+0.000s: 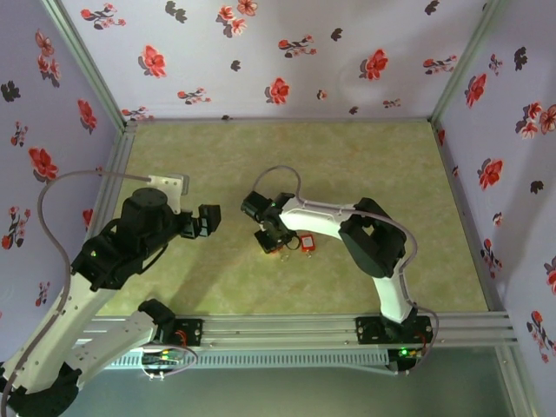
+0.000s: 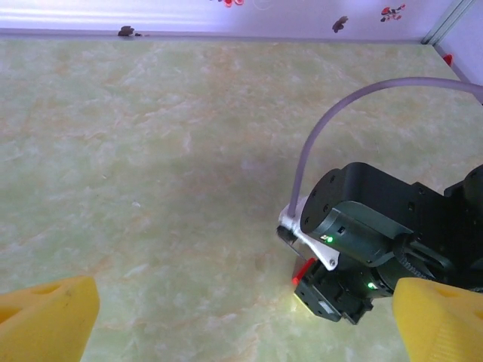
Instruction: Unlock with the key
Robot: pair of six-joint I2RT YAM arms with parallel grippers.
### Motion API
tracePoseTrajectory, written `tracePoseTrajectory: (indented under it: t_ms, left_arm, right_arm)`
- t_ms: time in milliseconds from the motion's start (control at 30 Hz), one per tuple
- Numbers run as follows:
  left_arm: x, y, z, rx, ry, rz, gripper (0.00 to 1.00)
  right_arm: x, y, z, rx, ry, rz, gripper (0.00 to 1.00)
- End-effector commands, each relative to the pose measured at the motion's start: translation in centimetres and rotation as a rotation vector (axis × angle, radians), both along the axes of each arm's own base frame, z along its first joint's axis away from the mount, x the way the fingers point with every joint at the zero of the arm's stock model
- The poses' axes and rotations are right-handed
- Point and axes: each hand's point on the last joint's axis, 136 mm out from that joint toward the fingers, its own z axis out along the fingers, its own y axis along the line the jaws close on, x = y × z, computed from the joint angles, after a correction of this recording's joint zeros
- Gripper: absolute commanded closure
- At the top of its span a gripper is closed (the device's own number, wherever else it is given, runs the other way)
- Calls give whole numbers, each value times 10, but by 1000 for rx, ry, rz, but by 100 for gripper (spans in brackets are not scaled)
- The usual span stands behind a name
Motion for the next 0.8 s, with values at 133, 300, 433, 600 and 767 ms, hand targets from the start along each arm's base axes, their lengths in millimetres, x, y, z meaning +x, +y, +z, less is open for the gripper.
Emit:
tracePoseTrajectory:
  t_ms: [133, 300, 433, 600, 767]
  left_arm:
    - [-3, 9, 10, 7, -15, 25, 0]
    - [-6, 13, 12, 7, -15, 30, 0]
    - [-8, 16, 15, -8, -22, 41, 0]
    - [-7, 23, 16, -5, -38, 80, 0]
    - [-2, 39, 18, -3, -107, 163, 0]
  right_arm:
    - [1, -16, -17, -58, -23, -473, 97]
    - [2, -7, -10, -33, -16, -479, 78]
    - [4, -3, 8, 10, -27, -478, 53]
    - [12, 3, 63, 137, -96, -437, 36]
    - [35, -53, 139, 148, -301, -387, 18]
